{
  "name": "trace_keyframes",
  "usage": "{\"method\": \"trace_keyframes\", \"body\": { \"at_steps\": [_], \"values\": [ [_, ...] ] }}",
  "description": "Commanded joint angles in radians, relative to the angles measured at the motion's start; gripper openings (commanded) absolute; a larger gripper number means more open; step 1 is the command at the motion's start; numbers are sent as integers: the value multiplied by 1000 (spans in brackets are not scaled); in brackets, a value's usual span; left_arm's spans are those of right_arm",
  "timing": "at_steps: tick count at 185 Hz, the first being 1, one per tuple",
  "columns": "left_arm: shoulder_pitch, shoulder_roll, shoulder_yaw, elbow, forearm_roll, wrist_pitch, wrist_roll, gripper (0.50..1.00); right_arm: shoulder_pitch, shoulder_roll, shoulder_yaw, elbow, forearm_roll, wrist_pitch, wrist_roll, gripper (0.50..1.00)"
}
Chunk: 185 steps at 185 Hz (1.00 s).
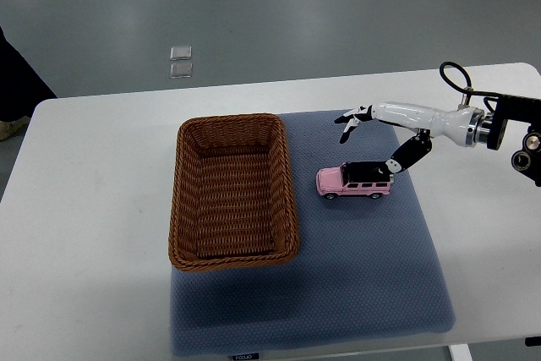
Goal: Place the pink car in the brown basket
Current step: 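Lower the right hand and close its fingers around the pink SUV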
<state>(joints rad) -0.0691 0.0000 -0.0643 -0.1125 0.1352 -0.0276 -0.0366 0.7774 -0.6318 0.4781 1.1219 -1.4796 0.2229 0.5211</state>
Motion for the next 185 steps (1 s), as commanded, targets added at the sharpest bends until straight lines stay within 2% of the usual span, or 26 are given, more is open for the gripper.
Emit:
{"method": "trace_keyframes", "body": {
  "at_steps": [1,35,92,115,159,181,185],
  "values": [
    [0,0,0,1,0,0,0,1000,-9,12,-16,1,-31,-28,0,907],
    [0,0,0,1,0,0,0,1000,-15,40,-61,2,-56,-103,2,907],
    [0,0,-3,1,0,0,0,1000,-24,76,-101,-40,-120,-132,-1,893],
    [2,0,-3,1,0,0,1,1000,-27,83,-111,-65,-137,-132,-1,832],
    [2,0,-2,1,1,0,1,1000,-29,89,-113,-120,-185,-169,-13,793],
    [0,0,8,1,1,0,1,1000,-27,89,-130,-131,-186,-169,-23,740],
    [2,0,9,1,0,0,1,1000,-26,89,-136,-132,-188,-171,-30,705]
  ]
}}
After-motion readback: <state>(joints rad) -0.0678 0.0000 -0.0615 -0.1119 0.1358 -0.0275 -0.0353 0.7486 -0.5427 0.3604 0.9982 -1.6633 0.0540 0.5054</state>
